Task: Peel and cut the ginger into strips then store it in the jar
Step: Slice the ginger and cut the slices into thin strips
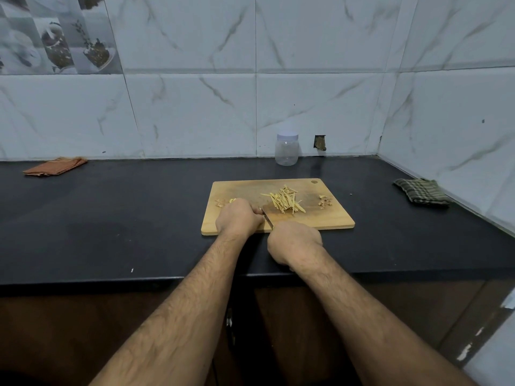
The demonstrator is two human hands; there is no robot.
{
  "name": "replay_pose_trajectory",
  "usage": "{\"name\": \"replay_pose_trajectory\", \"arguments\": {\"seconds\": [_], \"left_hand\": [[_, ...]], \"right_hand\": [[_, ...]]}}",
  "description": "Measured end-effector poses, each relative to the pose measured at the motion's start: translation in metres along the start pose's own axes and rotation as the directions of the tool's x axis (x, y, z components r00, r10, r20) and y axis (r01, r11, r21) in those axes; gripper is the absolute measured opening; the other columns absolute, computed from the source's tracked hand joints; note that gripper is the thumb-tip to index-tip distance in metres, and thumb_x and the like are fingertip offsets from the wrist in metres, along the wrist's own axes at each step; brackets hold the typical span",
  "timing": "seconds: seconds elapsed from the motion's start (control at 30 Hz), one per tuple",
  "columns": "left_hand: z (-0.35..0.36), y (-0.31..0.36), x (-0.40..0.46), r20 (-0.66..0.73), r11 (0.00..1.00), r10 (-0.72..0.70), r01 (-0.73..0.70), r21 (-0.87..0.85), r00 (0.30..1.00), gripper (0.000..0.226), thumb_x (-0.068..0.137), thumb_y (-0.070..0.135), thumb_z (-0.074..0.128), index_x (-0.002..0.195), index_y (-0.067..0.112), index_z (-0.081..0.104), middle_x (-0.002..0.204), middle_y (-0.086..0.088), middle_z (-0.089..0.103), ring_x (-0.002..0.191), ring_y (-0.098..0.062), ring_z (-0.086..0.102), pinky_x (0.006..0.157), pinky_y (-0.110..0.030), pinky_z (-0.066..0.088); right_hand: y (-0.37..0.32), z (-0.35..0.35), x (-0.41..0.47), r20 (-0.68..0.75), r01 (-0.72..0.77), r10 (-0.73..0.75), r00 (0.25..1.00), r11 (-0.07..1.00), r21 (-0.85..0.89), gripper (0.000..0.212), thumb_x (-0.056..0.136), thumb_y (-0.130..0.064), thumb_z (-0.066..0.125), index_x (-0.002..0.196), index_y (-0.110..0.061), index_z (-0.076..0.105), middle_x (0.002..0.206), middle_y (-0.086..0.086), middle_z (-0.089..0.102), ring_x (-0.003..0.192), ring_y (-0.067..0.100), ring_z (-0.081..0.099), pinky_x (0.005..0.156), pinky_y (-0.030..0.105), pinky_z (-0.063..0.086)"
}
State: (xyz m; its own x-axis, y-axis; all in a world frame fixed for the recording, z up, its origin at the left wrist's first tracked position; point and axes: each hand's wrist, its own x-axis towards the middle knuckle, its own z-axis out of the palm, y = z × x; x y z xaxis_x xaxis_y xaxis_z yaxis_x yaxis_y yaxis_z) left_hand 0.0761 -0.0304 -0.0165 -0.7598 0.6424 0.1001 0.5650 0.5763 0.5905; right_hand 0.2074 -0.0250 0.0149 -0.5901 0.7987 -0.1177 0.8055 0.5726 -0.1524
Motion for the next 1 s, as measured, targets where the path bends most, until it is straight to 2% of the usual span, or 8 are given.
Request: {"name": "replay_pose_trajectory", "arguments": {"seconds": [0.07, 0.17, 0.23, 0.37, 0.6, 0.83, 1.0], "left_hand": [[0.000, 0.000, 0.000, -0.004, 1.000, 0.002, -0.002, 0.002, 1.000, 0.016, 0.087, 0.034, 0.070, 0.101, 0.037, 0.076, 0.110, 0.014, 0.071, 0.102, -0.015, 0.063, 0.078, -0.027, 0.050], [0.000, 0.000, -0.001, -0.008, 1.000, -0.003, 0.003, -0.009, 1.000, 0.016, 0.088, 0.035, 0.071, 0.103, 0.037, 0.075, 0.112, 0.015, 0.070, 0.104, -0.014, 0.062, 0.079, -0.028, 0.050], [0.000, 0.000, -0.001, -0.012, 1.000, -0.004, 0.004, -0.015, 1.000, 0.017, 0.088, 0.034, 0.072, 0.104, 0.037, 0.075, 0.113, 0.015, 0.070, 0.106, -0.014, 0.062, 0.082, -0.029, 0.051], [0.001, -0.001, -0.002, -0.023, 0.999, -0.002, 0.002, -0.036, 1.000, 0.017, 0.086, 0.036, 0.074, 0.103, 0.035, 0.076, 0.114, 0.016, 0.071, 0.107, -0.013, 0.062, 0.079, -0.027, 0.048], [0.002, -0.003, -0.001, -0.028, 0.999, -0.015, 0.013, -0.051, 1.000, 0.008, 0.085, 0.034, 0.075, 0.093, 0.033, 0.077, 0.104, 0.014, 0.073, 0.099, -0.011, 0.063, 0.071, -0.025, 0.044], [0.002, -0.003, -0.001, -0.027, 0.999, -0.008, 0.006, -0.046, 1.000, 0.007, 0.086, 0.033, 0.074, 0.092, 0.033, 0.077, 0.100, 0.014, 0.072, 0.089, -0.010, 0.059, 0.068, -0.025, 0.042], [0.001, -0.003, 0.000, -0.028, 0.999, -0.012, 0.010, -0.046, 1.000, 0.008, 0.086, 0.034, 0.074, 0.093, 0.033, 0.077, 0.101, 0.015, 0.072, 0.093, -0.011, 0.061, 0.068, -0.025, 0.042]], "right_hand": [[0.006, 0.003, -0.007, 0.006, -0.008, 0.008, 1.000, 1.000, -0.011, 0.021, 0.100, -0.024, 0.048, 0.111, -0.015, 0.064, 0.102, 0.004, 0.063, 0.085, 0.023, 0.056, 0.073, 0.033, 0.044], [0.016, 0.007, -0.016, -0.003, -0.018, 0.018, 1.000, 1.000, -0.012, 0.027, 0.102, -0.026, 0.046, 0.120, -0.015, 0.062, 0.118, 0.006, 0.064, 0.102, 0.025, 0.060, 0.075, 0.035, 0.042], [0.018, 0.006, -0.017, -0.014, -0.029, 0.029, 0.999, 1.000, -0.009, 0.027, 0.102, -0.027, 0.045, 0.120, -0.015, 0.062, 0.120, 0.006, 0.064, 0.107, 0.025, 0.060, 0.075, 0.035, 0.041], [0.015, 0.003, -0.011, -0.018, -0.061, 0.061, 0.998, 0.998, 0.023, 0.027, 0.103, -0.026, 0.044, 0.118, -0.015, 0.064, 0.120, 0.006, 0.065, 0.107, 0.026, 0.061, 0.074, 0.034, 0.042], [0.008, 0.000, -0.003, -0.063, -0.013, 0.019, 0.998, 0.996, 0.091, 0.028, 0.100, -0.021, 0.043, 0.117, -0.013, 0.064, 0.118, 0.006, 0.065, 0.105, 0.026, 0.061, 0.077, 0.034, 0.045], [0.003, 0.004, 0.002, -0.069, 0.012, -0.007, 0.998, 0.997, 0.080, 0.026, 0.100, -0.022, 0.045, 0.115, -0.014, 0.065, 0.117, 0.005, 0.066, 0.104, 0.024, 0.061, 0.076, 0.034, 0.044], [0.002, 0.004, 0.003, -0.051, 0.006, -0.003, 0.999, 0.998, 0.066, 0.025, 0.100, -0.023, 0.047, 0.113, -0.015, 0.065, 0.115, 0.005, 0.066, 0.102, 0.024, 0.061, 0.076, 0.034, 0.045]]}}
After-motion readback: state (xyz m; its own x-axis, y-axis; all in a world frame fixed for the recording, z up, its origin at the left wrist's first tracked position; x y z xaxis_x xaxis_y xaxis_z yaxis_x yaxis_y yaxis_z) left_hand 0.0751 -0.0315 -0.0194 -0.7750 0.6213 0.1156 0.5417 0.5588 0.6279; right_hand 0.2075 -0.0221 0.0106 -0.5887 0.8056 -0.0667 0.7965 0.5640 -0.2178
